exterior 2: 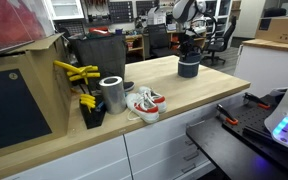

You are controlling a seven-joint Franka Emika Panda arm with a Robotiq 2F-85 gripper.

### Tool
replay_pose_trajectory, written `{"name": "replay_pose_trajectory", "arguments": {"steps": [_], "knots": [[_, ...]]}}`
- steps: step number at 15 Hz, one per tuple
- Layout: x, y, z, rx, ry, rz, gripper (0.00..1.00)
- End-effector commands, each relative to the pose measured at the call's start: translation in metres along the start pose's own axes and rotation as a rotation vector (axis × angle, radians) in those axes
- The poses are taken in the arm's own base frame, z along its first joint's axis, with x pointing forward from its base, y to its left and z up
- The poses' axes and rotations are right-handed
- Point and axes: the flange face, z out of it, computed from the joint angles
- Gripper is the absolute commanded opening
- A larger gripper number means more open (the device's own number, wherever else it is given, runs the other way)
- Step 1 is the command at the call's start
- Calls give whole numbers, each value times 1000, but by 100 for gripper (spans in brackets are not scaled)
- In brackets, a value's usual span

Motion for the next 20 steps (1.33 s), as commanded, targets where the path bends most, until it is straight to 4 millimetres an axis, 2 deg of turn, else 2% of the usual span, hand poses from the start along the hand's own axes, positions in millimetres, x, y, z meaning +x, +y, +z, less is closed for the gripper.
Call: {"name": "replay_pose_trajectory", "arguments": {"steps": [1, 20], "knots": [[4, -4, -3, -3, 22, 3, 3], [3, -15, -10, -52, 30, -70, 3]]}}
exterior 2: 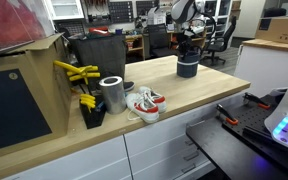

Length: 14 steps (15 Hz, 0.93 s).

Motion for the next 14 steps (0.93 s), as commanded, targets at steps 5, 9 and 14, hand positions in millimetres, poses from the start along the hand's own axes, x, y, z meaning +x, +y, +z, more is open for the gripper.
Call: {"name": "replay_pose_trajectory", "arguments": {"steps": [5, 9, 14], "knots": [[2, -4, -3, -6, 10, -18, 3], [5, -4, 1, 14, -3, -11, 3], [6, -5, 1, 61, -14, 4, 3]]}}
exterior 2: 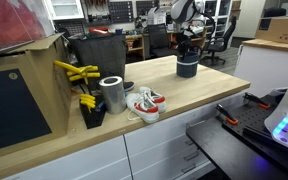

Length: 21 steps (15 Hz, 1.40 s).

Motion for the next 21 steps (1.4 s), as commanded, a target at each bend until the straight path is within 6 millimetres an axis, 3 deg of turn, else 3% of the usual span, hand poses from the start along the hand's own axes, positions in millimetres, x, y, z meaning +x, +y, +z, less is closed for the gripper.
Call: {"name": "replay_pose_trajectory", "arguments": {"steps": [1, 21], "knots": [[5, -2, 2, 53, -21, 4, 3], [6, 13, 4, 45, -42, -41, 3]]}}
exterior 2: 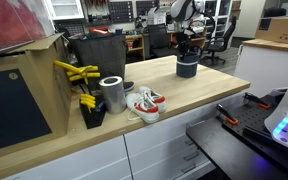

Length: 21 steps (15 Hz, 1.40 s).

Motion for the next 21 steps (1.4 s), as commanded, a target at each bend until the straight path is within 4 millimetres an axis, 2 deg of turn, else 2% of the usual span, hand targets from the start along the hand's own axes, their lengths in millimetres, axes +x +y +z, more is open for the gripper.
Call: {"name": "replay_pose_trajectory", "arguments": {"steps": [1, 9, 16, 21], "knots": [[4, 6, 5, -1, -34, -52, 3], [4, 7, 8, -15, -47, -107, 3], [6, 8, 18, -44, -56, -116, 3], [7, 3, 11, -42, -43, -128, 3]]}}
